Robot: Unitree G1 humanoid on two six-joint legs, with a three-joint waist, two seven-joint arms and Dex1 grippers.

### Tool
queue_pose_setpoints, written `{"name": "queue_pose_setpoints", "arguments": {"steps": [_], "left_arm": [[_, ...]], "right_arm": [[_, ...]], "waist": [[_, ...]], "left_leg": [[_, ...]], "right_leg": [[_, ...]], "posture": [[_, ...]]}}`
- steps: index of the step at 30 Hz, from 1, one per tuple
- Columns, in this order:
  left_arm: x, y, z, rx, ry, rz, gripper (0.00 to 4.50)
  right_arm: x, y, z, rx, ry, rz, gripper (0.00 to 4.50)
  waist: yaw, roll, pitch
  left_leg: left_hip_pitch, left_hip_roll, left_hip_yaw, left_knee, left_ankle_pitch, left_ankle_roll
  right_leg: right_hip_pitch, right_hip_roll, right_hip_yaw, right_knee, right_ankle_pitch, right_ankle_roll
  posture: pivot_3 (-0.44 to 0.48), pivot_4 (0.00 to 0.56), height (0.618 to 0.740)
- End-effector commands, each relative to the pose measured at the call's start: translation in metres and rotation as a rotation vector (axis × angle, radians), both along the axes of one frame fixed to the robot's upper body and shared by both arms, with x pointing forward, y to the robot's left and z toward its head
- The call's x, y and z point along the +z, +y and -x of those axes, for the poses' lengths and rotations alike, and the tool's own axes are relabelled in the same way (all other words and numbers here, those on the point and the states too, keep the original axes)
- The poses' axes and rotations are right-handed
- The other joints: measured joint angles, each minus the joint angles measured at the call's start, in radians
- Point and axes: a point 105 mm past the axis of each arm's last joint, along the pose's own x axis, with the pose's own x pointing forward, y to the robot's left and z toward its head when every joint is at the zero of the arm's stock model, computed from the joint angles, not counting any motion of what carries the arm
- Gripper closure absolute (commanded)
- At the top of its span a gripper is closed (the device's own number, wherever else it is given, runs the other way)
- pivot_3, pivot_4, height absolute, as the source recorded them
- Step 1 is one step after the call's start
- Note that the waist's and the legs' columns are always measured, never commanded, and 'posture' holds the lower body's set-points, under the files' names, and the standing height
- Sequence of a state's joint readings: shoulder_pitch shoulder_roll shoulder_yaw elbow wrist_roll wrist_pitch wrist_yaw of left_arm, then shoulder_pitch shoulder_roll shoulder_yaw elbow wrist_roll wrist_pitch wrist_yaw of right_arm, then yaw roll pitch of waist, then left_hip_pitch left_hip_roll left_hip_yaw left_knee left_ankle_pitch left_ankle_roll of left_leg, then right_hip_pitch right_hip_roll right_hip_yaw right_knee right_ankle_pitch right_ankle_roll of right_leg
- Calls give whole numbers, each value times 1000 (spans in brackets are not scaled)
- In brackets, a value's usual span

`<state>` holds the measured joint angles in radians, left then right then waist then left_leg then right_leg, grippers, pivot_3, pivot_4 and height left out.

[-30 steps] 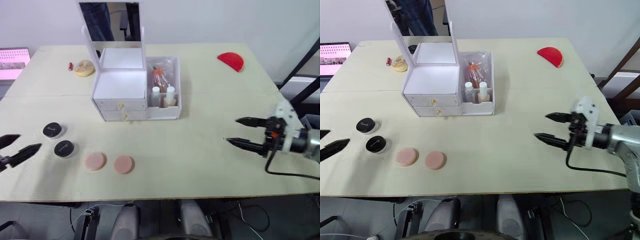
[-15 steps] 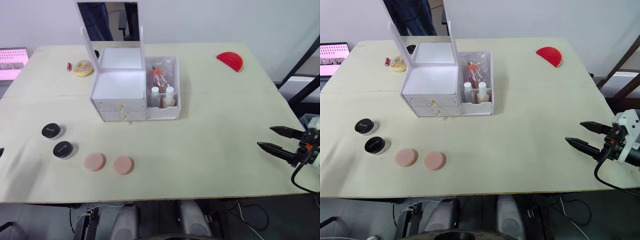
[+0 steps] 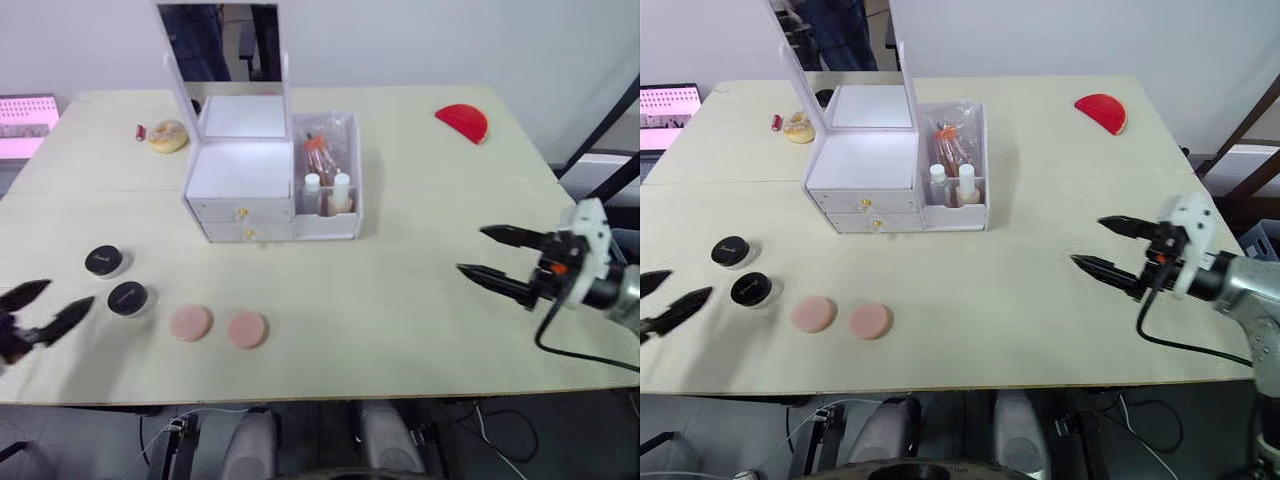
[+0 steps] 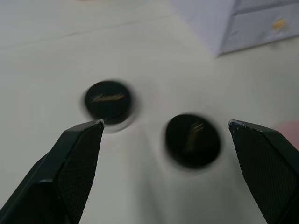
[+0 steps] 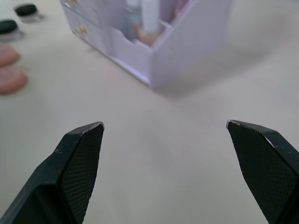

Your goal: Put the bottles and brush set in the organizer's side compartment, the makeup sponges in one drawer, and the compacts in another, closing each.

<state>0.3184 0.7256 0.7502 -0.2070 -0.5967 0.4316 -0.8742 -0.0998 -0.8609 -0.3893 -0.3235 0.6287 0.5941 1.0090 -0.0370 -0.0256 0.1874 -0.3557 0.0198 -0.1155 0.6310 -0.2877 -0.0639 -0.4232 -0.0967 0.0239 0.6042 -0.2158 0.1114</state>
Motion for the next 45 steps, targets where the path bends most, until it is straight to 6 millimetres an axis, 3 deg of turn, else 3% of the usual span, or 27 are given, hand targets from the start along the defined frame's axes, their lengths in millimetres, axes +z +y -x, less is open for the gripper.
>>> {"name": "queue_pose_setpoints", "arguments": {"steps": [1, 4, 9, 16, 24, 43, 45], "left_arm": [[10, -59, -7, 25, -122, 39, 0], [3, -111, -9, 73, -163, 79, 0], [4, -168, -19, 70, -223, 69, 0], [11, -198, -50, 187, -324, 117, 0], [7, -201, -81, 225, -335, 158, 0], [14, -208, -106, 172, -375, 187, 0], [14, -208, -107, 171, -375, 188, 563]], "right_arm": [[13, 28, -5, 61, -52, 12, 46], [17, 51, -12, 105, -33, 27, 46], [22, 89, -9, 234, -24, 25, 46], [43, 130, 6, 448, -46, -101, 46], [43, 136, 3, 461, -81, -108, 46], [39, 130, -9, 385, -118, -74, 46], [38, 130, -9, 384, -118, -74, 0]], "waist": [[2, 1, 0], [8, 1, 0], [26, 1, -1], [27, 2, -1], [27, 2, -1], [26, 2, -1], [26, 2, -1]], "left_leg": [[0, 0, 0, 0, 0, 0], [0, 0, 0, 2, 0, 0], [1, -1, 0, 3, 0, 0], [0, -1, -1, 8, 0, 0], [0, -1, -1, 8, 0, 0], [0, -1, -1, 8, 0, 0], [0, -1, -1, 8, 0, 0]], "right_leg": [[1, 0, 0, -1, 1, 1], [5, 0, 1, -6, 6, 2], [6, 1, 1, -7, 7, 1], [10, 1, 1, -8, 8, 1], [10, 1, 0, -8, 8, 2], [10, 1, 0, -8, 8, 2], [10, 1, 0, -8, 8, 2]], "posture": [[0, 150, 739], [0, 150, 739], [0, 150, 739], [0, 150, 739], [0, 150, 739], [0, 150, 739], [0, 150, 739]]}}
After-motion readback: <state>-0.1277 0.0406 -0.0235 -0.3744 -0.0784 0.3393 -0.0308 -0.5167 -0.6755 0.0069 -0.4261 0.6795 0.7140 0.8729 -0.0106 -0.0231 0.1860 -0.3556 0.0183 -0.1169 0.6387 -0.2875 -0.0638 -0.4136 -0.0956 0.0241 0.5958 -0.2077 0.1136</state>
